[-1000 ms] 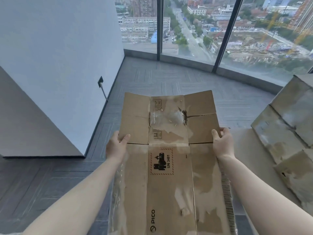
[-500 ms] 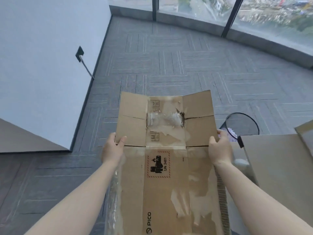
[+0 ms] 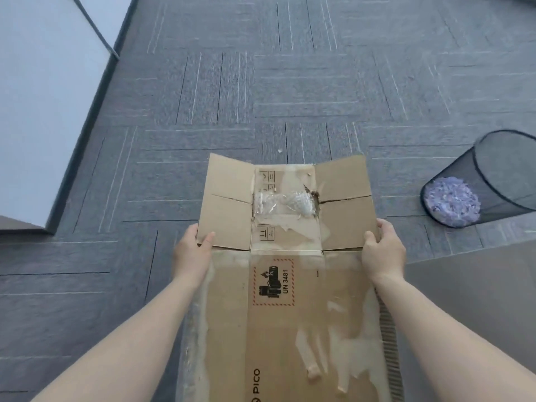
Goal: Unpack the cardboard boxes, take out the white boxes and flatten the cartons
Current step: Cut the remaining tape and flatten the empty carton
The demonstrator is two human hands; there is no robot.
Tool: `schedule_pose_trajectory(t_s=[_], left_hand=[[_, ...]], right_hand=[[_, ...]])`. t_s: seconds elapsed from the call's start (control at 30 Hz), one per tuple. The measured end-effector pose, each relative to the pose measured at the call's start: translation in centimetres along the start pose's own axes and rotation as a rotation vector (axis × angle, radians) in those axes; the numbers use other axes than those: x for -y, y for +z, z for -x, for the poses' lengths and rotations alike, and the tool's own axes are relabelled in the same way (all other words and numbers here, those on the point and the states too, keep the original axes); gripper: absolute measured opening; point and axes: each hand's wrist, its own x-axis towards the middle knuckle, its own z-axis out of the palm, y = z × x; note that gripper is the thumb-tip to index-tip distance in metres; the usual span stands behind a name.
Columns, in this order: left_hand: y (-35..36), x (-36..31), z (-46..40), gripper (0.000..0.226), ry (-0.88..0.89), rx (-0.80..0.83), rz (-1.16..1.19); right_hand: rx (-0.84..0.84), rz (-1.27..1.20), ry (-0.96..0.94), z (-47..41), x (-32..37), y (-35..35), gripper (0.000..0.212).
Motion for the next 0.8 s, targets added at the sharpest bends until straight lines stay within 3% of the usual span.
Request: schedule_pose_trajectory(t_s=[0.37, 0.6, 0.73, 0.8], left_hand=[[14.6, 15.4, -6.9, 0.020, -0.046, -0.015, -0.031], [17.7, 19.7, -10.9, 0.019, -0.075, -0.030, -0.126], [17.4, 21.6, -11.2, 0.029, -0.079, 0.097, -0.306], [17.5, 22.6, -10.7, 0.042, -0.099, 0.153, -0.286]], right_hand=[[0.088, 0.039, 0.009, -8.5, -14.4, 14.6, 0.035], [0.152, 0.040, 0.015, -11.2, -18.1, 19.6, 0.025], [0.168, 0.095, 0.099, -10.4, -20.9, 21.4, 0.030], [0.168, 0.116, 0.101, -10.0, -21.6, 21.7, 0.033]])
